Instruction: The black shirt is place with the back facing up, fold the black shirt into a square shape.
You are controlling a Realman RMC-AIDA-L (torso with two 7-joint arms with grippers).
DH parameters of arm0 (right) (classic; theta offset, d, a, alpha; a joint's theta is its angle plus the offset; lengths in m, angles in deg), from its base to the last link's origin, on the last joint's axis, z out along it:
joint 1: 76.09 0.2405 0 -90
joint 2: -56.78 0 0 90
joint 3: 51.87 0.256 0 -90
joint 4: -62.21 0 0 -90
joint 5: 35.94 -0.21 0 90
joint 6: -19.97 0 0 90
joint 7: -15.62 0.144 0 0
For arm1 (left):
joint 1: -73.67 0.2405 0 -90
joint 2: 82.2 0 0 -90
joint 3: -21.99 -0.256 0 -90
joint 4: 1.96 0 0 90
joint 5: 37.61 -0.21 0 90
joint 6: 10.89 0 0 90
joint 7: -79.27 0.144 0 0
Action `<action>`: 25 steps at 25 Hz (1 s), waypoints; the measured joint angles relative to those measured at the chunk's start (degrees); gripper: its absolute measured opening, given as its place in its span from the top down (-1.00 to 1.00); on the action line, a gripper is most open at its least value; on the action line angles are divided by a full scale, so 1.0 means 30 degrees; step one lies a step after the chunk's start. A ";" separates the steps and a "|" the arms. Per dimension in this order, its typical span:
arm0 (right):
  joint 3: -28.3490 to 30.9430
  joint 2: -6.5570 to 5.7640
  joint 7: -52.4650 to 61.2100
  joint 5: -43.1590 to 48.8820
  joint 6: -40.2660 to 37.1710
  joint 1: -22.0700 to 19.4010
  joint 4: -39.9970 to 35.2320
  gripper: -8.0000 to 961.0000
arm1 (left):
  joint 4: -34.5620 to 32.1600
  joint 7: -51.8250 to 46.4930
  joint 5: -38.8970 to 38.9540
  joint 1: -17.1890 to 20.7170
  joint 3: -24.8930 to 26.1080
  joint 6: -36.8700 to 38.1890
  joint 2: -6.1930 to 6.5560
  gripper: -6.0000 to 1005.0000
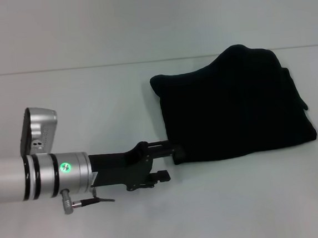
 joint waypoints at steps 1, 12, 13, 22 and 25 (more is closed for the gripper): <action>0.0015 -0.0046 -0.0168 0.0000 -0.0004 0.0024 0.0198 -0.46 | 0.0098 -0.0009 0.0021 -0.0001 0.0052 -0.0110 -0.0089 -0.75; 0.0029 0.0048 -0.1172 -0.0023 -0.0419 0.0073 0.0586 -0.46 | 0.0903 -0.0332 0.0082 -0.0481 0.0044 -0.2083 -0.0380 -0.07; 0.0029 0.0055 -0.1224 -0.0015 -0.0417 0.0077 0.0585 -0.46 | 0.1036 -0.0334 0.0076 -0.0564 0.0031 -0.2316 -0.0385 -0.03; 0.0029 0.0089 -0.1538 0.0020 -0.0228 0.0091 0.0757 -0.46 | 0.1931 -0.0446 0.0012 -0.1138 -0.0320 -0.3787 -0.0437 0.27; 0.0029 0.0090 -0.1558 0.0025 -0.0213 0.0039 0.0762 -0.46 | 0.1941 -0.0452 0.0007 -0.1181 -0.0438 -0.4102 -0.0508 0.27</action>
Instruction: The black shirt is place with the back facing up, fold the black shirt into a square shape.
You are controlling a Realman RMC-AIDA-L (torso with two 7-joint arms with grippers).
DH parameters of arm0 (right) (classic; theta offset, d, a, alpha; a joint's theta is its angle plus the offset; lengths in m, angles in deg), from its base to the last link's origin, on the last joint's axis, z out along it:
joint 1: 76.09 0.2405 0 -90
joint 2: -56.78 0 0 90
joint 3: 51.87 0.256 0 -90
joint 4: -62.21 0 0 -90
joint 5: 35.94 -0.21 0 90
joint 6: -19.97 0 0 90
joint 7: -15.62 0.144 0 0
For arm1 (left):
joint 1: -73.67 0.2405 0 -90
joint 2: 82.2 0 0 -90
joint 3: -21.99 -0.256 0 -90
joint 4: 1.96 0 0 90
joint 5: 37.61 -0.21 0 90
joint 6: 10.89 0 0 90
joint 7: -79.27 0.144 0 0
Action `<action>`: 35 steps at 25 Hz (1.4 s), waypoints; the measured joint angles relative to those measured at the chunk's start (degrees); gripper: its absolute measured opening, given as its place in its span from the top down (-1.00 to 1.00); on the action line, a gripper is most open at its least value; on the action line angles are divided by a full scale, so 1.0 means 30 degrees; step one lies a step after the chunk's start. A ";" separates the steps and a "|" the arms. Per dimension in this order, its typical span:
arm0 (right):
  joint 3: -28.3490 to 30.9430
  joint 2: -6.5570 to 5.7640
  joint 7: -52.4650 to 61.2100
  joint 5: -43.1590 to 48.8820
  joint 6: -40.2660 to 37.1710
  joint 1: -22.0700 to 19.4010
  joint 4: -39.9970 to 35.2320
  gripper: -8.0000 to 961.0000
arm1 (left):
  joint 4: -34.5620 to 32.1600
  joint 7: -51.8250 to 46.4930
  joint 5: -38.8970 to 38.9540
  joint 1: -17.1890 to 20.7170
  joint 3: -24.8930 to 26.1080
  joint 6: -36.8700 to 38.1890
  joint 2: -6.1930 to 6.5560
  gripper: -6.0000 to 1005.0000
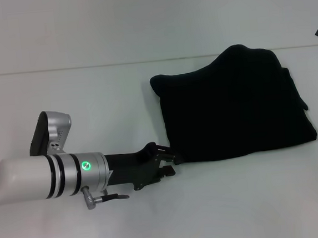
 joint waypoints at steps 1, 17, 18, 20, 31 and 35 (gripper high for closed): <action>0.0000 0.0000 -0.0003 0.0000 0.0001 -0.0022 0.0000 -0.46 | 0.0001 0.0001 -0.0001 -0.0021 -0.0009 -0.0131 -0.0024 0.27; 0.0013 0.0024 -0.0012 -0.0070 -0.0079 -0.0178 0.0178 -0.46 | 0.0228 0.0330 0.0018 -0.0908 -0.0567 -0.1755 -0.0361 0.34; 0.0025 0.0013 -0.0013 -0.0083 -0.0096 -0.0189 0.0242 -0.46 | 0.0192 0.0372 0.0054 -0.0880 -0.0559 -0.1763 -0.0366 0.39; 0.0050 0.0008 -0.0012 -0.0113 -0.0137 -0.0204 0.0266 -0.46 | 0.0163 0.0385 0.0085 -0.0870 -0.0566 -0.1762 -0.0376 0.48; 0.0088 -0.0058 0.0130 -0.0142 -0.0082 -0.0138 0.0270 -0.46 | -0.0162 0.2449 0.0182 -0.0760 -0.0341 -0.1118 -0.0339 0.91; 0.0089 -0.0060 0.0228 -0.0143 -0.0074 -0.0043 0.0265 -0.46 | -0.0961 0.2717 0.0222 0.0274 -0.0115 -0.0015 -0.0178 0.92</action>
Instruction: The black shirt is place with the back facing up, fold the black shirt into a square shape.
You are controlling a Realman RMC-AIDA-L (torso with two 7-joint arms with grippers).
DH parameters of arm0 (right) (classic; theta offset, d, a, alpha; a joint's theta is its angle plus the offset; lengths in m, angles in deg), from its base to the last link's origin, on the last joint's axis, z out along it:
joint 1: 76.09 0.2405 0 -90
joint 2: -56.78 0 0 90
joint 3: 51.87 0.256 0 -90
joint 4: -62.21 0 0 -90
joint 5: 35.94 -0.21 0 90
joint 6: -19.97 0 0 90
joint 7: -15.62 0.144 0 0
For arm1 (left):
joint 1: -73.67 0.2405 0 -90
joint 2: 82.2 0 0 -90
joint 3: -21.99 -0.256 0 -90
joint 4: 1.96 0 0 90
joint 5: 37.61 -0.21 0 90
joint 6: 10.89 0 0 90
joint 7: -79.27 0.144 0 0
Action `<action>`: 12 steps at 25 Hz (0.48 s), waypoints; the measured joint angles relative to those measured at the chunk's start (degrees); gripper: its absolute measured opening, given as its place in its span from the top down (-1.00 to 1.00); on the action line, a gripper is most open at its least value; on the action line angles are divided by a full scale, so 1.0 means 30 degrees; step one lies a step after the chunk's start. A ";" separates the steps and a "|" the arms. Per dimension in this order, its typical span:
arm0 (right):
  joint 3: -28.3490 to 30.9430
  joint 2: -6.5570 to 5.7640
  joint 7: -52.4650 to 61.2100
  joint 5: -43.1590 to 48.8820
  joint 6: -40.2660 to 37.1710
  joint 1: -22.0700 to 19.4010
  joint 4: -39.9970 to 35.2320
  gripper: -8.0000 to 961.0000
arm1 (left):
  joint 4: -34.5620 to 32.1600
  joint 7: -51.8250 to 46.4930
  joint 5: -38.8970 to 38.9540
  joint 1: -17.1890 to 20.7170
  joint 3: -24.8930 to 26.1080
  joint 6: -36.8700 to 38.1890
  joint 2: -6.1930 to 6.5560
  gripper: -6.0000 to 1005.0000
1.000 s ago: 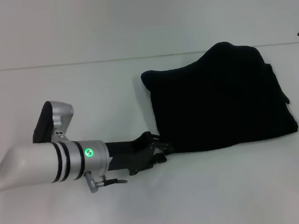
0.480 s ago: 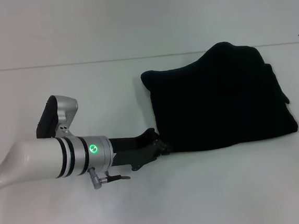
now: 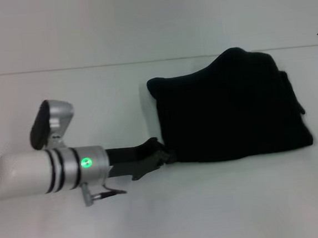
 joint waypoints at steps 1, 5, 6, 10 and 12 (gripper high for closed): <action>-0.0002 0.0001 0.0008 0.0001 0.0008 0.0020 0.0000 -0.46 | -0.0432 0.0021 -0.0005 0.0485 0.0036 0.0385 0.0011 0.91; 0.0097 0.0034 0.0026 -0.0014 0.0173 0.0068 -0.0003 -0.46 | -0.2118 0.0089 -0.0064 0.2535 0.0892 0.1835 0.0058 0.88; 0.0137 0.0055 0.0026 -0.0016 0.0249 0.0066 0.0000 -0.46 | -0.2404 0.0123 -0.0128 0.2977 0.1161 0.2185 0.0113 0.87; 0.0169 0.0109 0.0027 -0.0027 0.0799 0.0097 0.0352 -0.46 | -0.3098 0.0152 -0.0508 0.4144 0.1942 0.3446 0.0323 0.84; 0.0172 0.0111 0.0026 -0.0029 0.1024 0.0141 0.0521 -0.46 | -0.3272 0.0159 -0.1087 0.4328 0.2392 0.3945 0.0329 0.82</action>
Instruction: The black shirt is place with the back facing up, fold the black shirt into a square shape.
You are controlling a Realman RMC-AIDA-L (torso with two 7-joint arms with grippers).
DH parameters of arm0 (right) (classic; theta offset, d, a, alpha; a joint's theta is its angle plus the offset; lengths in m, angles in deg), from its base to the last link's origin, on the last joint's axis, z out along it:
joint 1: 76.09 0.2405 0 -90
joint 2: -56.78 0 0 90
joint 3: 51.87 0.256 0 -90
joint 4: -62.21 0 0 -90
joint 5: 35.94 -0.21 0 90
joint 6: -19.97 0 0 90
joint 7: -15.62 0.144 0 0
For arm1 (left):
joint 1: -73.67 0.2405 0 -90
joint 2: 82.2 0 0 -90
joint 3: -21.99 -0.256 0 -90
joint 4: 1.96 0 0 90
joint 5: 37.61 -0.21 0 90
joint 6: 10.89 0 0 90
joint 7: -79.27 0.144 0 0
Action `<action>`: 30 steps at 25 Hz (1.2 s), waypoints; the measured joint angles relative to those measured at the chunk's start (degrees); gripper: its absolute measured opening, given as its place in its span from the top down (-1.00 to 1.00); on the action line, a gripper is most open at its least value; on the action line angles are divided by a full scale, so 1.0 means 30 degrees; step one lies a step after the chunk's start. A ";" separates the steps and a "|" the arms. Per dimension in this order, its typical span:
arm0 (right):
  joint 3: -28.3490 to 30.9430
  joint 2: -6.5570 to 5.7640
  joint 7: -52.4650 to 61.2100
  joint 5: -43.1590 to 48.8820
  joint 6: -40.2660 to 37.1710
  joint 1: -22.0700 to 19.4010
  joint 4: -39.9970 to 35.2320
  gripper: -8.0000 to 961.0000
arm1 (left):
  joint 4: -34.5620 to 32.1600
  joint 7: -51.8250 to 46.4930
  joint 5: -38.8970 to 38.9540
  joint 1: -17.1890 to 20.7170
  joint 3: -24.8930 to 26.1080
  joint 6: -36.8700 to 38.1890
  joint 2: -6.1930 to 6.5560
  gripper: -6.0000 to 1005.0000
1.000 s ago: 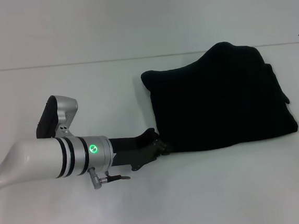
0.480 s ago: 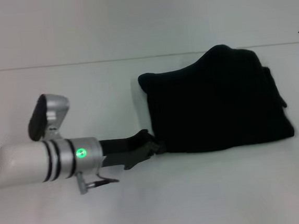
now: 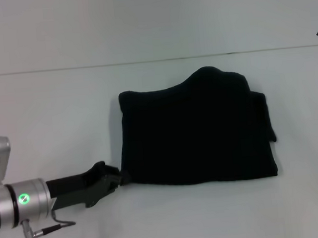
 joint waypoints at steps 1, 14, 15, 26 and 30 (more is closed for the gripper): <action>0.0001 0.0002 0.0000 0.0001 0.0045 0.0010 0.0061 -0.46 | -0.0046 0.0037 -0.0287 0.0024 0.0177 0.0178 0.0015 0.81; -0.0163 -0.0194 -0.0162 0.0439 0.0158 0.0113 0.0027 -0.46 | -0.0977 0.0531 -0.3718 -0.0605 0.4665 0.3438 0.1557 0.70; -0.0225 -0.0230 -0.0259 0.0635 0.0113 0.0089 -0.0076 -0.46 | -0.1451 0.1248 -0.3857 -0.0542 0.5395 0.3700 0.1723 0.69; -0.0251 0.1154 -0.5373 0.5082 -0.1839 -0.0748 -0.3395 -0.46 | -0.2638 1.2645 -0.3544 -0.2543 0.5825 0.6175 0.2132 0.08; -0.0368 0.1441 -0.7051 0.5195 -0.2585 -0.0634 -0.3096 -0.46 | -0.2635 1.4699 -0.3519 -0.3655 0.4901 0.6152 0.1827 -0.30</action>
